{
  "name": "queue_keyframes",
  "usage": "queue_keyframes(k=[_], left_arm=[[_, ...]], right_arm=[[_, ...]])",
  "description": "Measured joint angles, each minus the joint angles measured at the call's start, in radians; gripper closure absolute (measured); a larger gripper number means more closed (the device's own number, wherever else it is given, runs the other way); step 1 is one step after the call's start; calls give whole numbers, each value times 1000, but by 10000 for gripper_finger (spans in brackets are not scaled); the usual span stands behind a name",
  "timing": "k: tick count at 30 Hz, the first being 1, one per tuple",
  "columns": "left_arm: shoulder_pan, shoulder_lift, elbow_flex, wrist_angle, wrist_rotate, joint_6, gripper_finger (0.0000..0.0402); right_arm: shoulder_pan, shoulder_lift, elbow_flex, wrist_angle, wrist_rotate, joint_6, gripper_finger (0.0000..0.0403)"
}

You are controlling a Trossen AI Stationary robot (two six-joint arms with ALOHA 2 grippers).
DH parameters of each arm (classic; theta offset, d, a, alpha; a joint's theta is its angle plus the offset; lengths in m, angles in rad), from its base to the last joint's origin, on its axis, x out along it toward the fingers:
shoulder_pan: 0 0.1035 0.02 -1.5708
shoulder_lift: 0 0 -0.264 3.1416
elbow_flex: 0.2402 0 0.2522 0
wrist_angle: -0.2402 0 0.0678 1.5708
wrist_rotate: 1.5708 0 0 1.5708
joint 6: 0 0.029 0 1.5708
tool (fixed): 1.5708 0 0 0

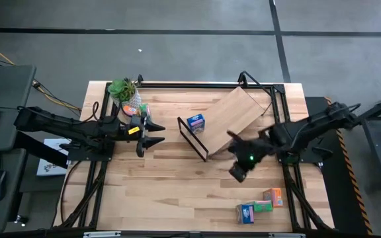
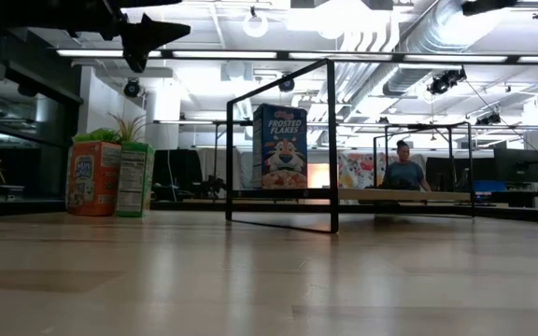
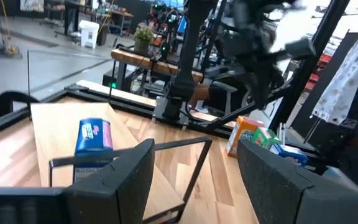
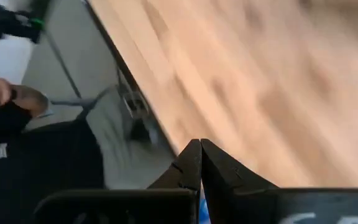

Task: Stack cereal on shelf
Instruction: Put the blue cereal box aligned with the other blue cereal box on the shelf

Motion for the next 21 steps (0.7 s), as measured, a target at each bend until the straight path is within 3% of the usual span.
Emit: queue_keyframes(k=[10,19,21], left_arm=[[0,0,0,-25,0,-68,181],[0,0,0,-26,0,-86,181],[0,0,0,-26,0,-94,181]], right_arm=[[297,69,29,-27,-7,763,402],[470,112,29,-35,-9,1182,402],[490,122,29,-6,6,1196,402]])
